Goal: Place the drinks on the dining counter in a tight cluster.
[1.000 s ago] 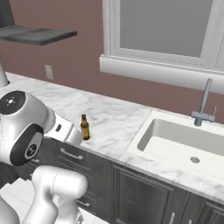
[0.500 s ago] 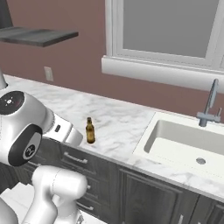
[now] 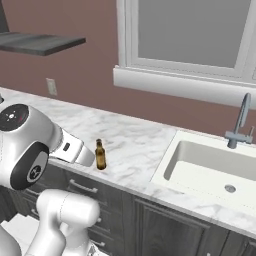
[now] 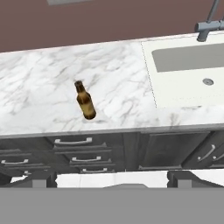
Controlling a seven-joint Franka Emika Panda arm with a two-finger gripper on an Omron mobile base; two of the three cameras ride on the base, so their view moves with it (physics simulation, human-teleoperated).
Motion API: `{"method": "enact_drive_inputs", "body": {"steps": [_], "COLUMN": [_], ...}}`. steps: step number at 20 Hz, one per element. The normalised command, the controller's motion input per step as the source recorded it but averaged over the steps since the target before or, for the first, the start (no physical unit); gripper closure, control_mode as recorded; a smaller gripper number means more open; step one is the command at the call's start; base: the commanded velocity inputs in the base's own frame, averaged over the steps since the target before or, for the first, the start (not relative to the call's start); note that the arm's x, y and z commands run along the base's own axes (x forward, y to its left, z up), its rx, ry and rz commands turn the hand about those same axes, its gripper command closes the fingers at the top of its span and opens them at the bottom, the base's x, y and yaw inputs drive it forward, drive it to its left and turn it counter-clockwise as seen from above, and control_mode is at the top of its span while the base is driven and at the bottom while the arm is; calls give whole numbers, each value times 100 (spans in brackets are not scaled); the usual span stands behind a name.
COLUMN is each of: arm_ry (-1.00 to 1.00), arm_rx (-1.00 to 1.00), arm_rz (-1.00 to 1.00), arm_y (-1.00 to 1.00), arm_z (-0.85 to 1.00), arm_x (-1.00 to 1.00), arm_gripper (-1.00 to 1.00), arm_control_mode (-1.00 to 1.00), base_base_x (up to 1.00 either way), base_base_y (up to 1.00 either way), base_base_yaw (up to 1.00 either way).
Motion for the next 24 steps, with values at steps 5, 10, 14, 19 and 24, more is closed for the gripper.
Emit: {"method": "enact_drive_inputs", "body": {"steps": [5, 10, 14, 19, 24], "arm_ry": [0, 0, 0, 0, 0], "arm_rx": [0, 0, 0, 0, 0], "arm_rz": [0, 0, 0, 0, 0], "arm_y": [0, 0, 0, 0, 0], "arm_z": [0, 0, 0, 0, 0], "arm_x": [0, 0, 0, 0, 0], "arm_gripper": [-100, -100, -100, -100, -100], "arm_control_mode": [100, 100, 100, 100, 100], "base_base_x": [26, 47, 49, 19, -1], "base_base_y": [18, 22, 19, 3, 3], "base_base_yaw": [-6, -8, -5, 0, 0]}}
